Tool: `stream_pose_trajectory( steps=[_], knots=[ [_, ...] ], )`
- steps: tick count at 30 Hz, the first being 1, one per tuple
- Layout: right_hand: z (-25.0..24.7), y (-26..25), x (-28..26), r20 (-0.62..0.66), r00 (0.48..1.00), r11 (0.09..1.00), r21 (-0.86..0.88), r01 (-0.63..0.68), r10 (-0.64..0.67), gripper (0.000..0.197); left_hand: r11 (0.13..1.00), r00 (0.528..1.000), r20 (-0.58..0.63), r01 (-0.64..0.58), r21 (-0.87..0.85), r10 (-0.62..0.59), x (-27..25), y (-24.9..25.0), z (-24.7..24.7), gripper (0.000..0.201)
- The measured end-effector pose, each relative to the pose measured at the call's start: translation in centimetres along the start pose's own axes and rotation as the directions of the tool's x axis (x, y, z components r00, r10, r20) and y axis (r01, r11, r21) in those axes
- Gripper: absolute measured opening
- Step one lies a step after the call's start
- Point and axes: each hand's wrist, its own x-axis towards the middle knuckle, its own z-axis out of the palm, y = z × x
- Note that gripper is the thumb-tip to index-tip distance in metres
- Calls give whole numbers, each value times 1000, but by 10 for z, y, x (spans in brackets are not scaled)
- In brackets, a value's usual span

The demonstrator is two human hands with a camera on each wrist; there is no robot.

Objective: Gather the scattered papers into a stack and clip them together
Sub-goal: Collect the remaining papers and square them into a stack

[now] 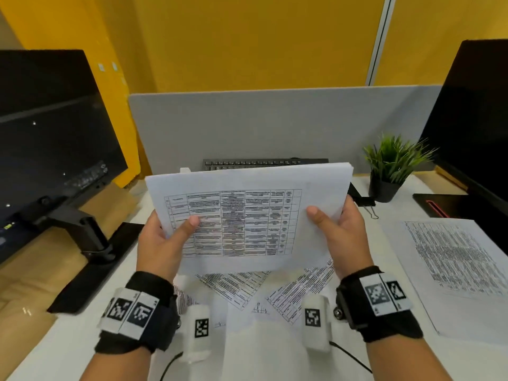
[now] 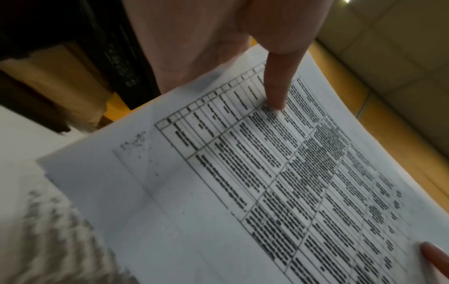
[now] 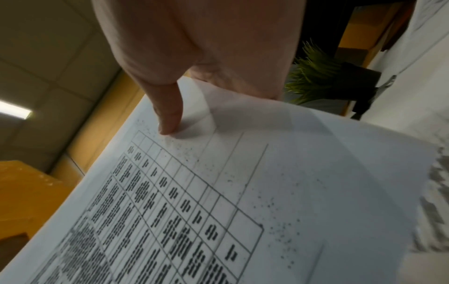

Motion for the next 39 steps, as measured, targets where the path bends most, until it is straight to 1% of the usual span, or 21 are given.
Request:
stream_pose_trajectory(
  steps=[3,6,9,10,12,14,15,17,18,19,20,21,22,23,24,25,28,30,33,37,39],
  knots=[
    [0,15,-9,-22,997,996,-45,-76,75,36,997,997,16,81,0,-81,-8,-17,-2,39],
    [-2,25,-19,-21,991,983,-125,-132,131,49,990,990,27,140,27,-141,-13,-29,-3,28],
    [2,2,-15,-122,990,948,-317,29,-71,69,996,996,44,70,58,-73,-6,-13,-3,23],
    [6,-12,-13,-133,970,884,-451,123,-202,78,995,999,52,9,104,-14,-2,-2,-3,22],
    [20,-42,-13,54,891,619,-700,355,-450,93,974,987,101,-140,178,123,5,20,0,20],
    [35,-65,-10,300,837,367,-794,485,-457,95,929,945,209,-296,223,251,6,45,8,19],
    [40,-73,-6,374,831,339,-784,520,-411,85,891,915,257,-374,258,310,5,56,14,19],
    [45,-82,2,424,836,443,-712,545,-348,45,728,829,278,-559,396,485,5,73,25,13],
    [45,-82,4,409,849,525,-668,528,-335,26,621,778,245,-615,485,579,8,75,27,17],
    [44,-81,4,366,872,609,-625,489,-325,15,576,756,163,-602,553,634,11,76,28,35],
    [43,-81,4,312,893,686,-572,450,-325,14,625,776,36,-534,569,629,14,75,28,62],
    [41,-79,2,254,911,757,-508,412,-325,18,749,833,-75,-449,488,548,17,76,28,90],
    [39,-78,2,195,927,821,-431,374,-320,21,875,897,-119,-375,306,426,21,73,28,108],
    [39,-75,2,142,941,871,-357,338,-307,23,949,947,-88,-300,93,308,24,68,27,115],
    [38,-70,3,97,956,913,-285,293,-277,22,975,978,-18,-209,-77,208,27,60,26,111],
    [38,-62,4,62,971,946,-219,238,-230,24,983,991,49,-117,-145,125,28,53,24,102],
    [32,-24,0,10,999,996,-83,34,-33,34,999,990,138,21,-44,-14,17,24,24,69],
    [27,3,-10,24,996,992,-96,-78,81,37,997,992,111,62,38,-66,3,4,25,49],
    [26,21,-21,44,987,980,-130,-148,155,36,991,992,58,108,84,-113,-8,-16,24,41],
    [35,10,-5,152,979,982,-154,-109,132,26,989,997,-45,63,137,-57,4,-5,9,29],
    [37,4,11,189,974,967,-244,-74,122,22,983,991,-135,33,183,-8,13,8,-11,31]
  ],
)
